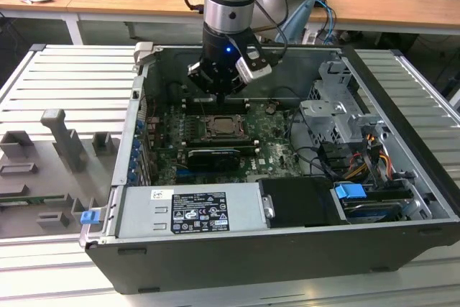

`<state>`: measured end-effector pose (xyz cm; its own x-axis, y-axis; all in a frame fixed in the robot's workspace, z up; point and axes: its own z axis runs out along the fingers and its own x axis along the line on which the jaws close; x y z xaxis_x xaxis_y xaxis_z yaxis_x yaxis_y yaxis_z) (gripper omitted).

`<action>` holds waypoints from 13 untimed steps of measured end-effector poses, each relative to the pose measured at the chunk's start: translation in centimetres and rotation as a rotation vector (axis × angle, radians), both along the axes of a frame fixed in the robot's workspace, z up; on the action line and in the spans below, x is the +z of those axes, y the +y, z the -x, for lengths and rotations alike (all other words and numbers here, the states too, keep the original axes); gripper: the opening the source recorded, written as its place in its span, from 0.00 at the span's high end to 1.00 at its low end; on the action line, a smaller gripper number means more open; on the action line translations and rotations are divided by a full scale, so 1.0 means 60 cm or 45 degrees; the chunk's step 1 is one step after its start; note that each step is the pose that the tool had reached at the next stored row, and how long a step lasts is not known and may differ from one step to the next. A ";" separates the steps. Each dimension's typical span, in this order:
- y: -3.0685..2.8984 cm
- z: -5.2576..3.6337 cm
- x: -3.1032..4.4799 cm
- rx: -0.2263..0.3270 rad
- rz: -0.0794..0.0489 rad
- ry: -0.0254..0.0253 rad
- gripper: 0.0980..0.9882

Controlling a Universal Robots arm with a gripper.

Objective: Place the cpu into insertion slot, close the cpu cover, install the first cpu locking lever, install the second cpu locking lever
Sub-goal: 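Install the first cpu locking lever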

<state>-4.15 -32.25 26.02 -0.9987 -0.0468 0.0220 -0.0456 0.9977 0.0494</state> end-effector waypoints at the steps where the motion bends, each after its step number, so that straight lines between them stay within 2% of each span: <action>1: 0.0000 0.000 0.000 0.021 0.000 0.0000 0.99; 9: 0.0000 0.000 -0.001 0.238 0.000 -0.0001 0.99; 10: 0.0000 0.000 -0.001 0.246 0.000 -0.0004 0.99; 11: 0.0000 0.001 -0.001 0.246 0.000 -0.0023 0.99; 12: 0.0000 0.005 -0.002 0.246 0.000 -0.0068 0.99; 13: 0.0001 0.007 -0.002 0.244 0.000 -0.0072 0.99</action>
